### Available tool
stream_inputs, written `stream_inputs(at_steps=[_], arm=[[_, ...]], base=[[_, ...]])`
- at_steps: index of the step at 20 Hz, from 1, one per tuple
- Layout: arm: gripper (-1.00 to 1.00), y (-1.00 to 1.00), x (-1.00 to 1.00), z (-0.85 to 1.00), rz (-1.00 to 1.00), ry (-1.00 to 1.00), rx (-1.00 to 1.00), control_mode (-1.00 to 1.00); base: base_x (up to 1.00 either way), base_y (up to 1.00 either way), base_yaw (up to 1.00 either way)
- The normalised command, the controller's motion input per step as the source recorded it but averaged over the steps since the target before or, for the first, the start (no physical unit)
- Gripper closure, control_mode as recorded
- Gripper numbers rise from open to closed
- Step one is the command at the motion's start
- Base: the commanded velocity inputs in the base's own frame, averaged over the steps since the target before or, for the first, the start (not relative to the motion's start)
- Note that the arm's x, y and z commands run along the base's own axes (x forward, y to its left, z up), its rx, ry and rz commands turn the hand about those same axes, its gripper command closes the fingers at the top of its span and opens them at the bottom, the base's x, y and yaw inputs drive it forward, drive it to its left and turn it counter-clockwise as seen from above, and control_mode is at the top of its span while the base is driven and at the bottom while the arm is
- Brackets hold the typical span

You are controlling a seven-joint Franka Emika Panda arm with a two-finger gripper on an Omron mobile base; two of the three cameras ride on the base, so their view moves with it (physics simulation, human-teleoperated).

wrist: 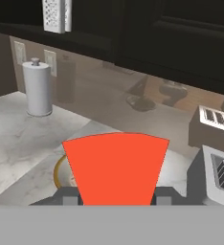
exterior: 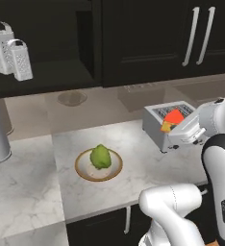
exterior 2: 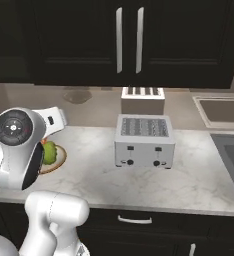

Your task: Pick the cheese from the fridge and the cheese grater from the cabinet and place them next to the salad bowl.

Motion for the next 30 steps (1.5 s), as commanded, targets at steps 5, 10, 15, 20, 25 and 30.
stream_inputs(at_steps=[5, 10, 15, 20, 25, 30], arm=[[1.00, 0.00, 0.00, 0.00, 0.00, 0.00, 0.00, 1.00], [1.00, 0.00, 0.00, 0.00, 0.00, 0.00, 0.00, 1.00], [1.00, 0.00, 0.00, 0.00, 0.00, 0.00, 0.00, 1.00], [1.00, 0.00, 0.00, 0.00, 0.00, 0.00, 0.00, 1.00], [1.00, 0.00, 0.07, -0.15, 0.00, 0.03, 0.00, -1.00], [1.00, -0.05, 0.13, -0.57, 0.00, 0.16, -0.02, -1.00]], base=[[0.00, 0.08, 0.00], [0.00, 0.11, 0.00], [0.00, 0.66, 0.00], [0.00, 0.24, 0.00], [0.00, 0.00, 0.00], [0.00, 0.00, 0.00]])
